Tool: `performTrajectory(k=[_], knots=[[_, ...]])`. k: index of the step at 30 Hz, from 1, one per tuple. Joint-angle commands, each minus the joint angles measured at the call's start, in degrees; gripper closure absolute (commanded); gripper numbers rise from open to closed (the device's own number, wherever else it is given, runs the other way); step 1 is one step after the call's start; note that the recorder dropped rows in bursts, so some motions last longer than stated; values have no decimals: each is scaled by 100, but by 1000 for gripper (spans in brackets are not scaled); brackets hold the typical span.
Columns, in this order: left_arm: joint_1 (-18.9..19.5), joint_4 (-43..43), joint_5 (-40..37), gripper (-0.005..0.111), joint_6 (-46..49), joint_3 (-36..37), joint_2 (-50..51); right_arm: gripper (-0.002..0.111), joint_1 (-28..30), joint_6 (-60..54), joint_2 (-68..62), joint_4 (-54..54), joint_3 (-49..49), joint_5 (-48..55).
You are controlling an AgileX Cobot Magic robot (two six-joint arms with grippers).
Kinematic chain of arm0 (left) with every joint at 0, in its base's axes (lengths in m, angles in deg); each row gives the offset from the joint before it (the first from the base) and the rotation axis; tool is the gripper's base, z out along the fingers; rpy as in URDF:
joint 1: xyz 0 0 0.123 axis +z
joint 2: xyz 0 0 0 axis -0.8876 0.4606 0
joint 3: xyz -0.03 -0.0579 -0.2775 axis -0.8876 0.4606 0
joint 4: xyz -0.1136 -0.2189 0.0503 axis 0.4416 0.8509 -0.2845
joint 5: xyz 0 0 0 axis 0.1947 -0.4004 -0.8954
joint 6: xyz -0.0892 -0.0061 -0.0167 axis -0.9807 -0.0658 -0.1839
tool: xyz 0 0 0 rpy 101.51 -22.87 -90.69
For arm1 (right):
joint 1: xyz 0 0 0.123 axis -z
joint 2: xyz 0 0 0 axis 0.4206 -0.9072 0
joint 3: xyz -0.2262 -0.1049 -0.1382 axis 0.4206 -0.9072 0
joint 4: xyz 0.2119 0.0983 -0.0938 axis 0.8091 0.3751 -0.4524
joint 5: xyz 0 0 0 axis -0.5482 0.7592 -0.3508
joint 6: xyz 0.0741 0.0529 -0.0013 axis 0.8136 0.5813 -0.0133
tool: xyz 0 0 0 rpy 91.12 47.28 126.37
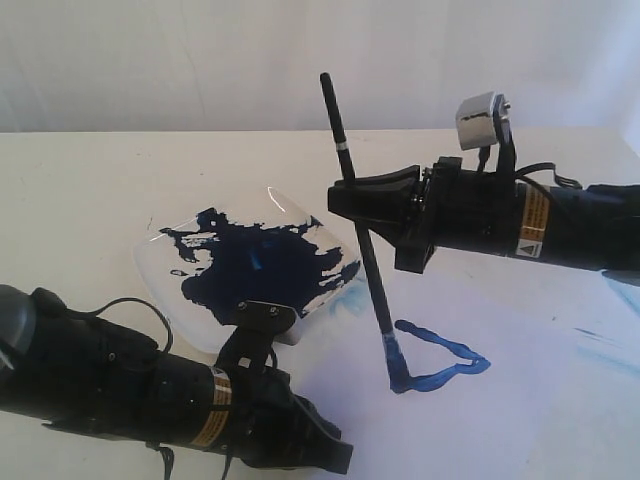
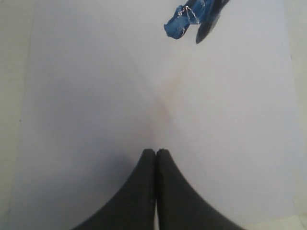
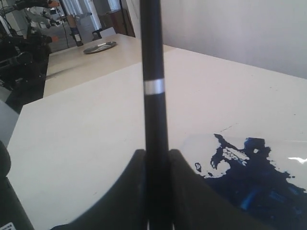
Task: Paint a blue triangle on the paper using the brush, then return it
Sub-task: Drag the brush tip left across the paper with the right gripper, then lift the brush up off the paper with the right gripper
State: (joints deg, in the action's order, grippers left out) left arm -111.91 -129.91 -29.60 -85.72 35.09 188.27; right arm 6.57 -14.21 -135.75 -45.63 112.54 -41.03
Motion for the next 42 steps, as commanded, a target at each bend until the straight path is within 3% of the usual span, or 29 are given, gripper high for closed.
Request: performTrajectory(k=[1, 42], knots=[[0, -144, -417, 107, 23, 106, 28, 108, -14, -143, -86, 230, 33, -86], [0, -144, -417, 107, 94, 106, 28, 108, -125, -378, -373, 328, 217, -86]])
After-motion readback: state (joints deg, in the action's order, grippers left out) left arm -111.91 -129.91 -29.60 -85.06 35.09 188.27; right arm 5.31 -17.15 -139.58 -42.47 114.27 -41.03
